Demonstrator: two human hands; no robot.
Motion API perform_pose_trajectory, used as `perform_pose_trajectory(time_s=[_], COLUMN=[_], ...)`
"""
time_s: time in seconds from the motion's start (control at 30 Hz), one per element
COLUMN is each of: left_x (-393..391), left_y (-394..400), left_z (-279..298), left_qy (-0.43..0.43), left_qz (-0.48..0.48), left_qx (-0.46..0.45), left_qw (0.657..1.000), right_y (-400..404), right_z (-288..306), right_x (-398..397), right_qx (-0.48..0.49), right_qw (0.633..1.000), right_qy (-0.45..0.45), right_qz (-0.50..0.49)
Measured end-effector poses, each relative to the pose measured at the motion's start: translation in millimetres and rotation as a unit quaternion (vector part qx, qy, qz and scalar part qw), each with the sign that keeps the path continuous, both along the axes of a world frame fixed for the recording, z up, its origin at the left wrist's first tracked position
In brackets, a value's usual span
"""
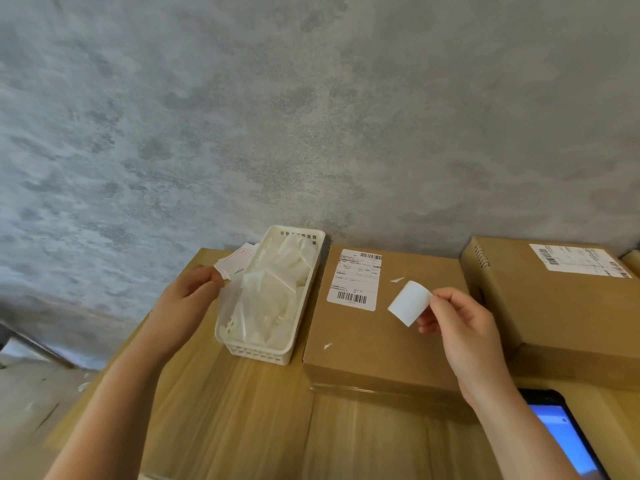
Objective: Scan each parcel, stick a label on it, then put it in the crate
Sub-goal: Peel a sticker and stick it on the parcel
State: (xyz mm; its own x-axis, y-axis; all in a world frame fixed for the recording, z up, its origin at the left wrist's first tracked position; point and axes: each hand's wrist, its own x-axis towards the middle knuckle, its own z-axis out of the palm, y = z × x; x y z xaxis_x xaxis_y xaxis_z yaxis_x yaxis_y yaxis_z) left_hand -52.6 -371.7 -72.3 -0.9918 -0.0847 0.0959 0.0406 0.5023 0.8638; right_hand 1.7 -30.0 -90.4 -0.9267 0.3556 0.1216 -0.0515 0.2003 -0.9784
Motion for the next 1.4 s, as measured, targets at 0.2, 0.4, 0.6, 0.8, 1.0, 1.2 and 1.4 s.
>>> perform_pose_trajectory(time_s=[0.2,0.4,0.6,0.8,1.0,1.2,1.4], left_x=[1.8,-1.0,0.4,5.4,20.4,50.0,51.4], left_y=[-8.8,-3.1,3.6,8.7,54.5,135.7,160.3], left_z=[-17.1,-43.5,-47.5,-30.5,19.7,31.3,13.8], left_qy=[-0.009,0.004,0.048,0.079,0.157,0.150,0.169], left_qz=[0.015,0.021,0.053,0.051,-0.045,-0.212,-0.202], left_qx=[-0.194,-0.274,-0.384,-0.325,-0.175,-0.082,-0.089], left_qw=[0.981,0.961,0.920,0.941,0.971,0.962,0.961], right_y=[-3.1,-4.5,-4.7,-2.3,-7.4,-23.2,-20.2], right_z=[-1.0,-1.8,-1.9,1.3,18.1,32.9,32.2], right_x=[-0.6,-0.2,2.0,3.7,6.7,16.2,21.5], right_qx=[-0.002,0.002,0.020,-0.003,0.009,0.075,0.120], right_qw=[1.000,1.000,0.999,0.999,0.997,0.987,0.979], right_qy=[0.006,0.004,0.003,0.016,0.050,0.096,0.103], right_qz=[0.015,0.021,0.026,0.032,0.051,0.109,0.127])
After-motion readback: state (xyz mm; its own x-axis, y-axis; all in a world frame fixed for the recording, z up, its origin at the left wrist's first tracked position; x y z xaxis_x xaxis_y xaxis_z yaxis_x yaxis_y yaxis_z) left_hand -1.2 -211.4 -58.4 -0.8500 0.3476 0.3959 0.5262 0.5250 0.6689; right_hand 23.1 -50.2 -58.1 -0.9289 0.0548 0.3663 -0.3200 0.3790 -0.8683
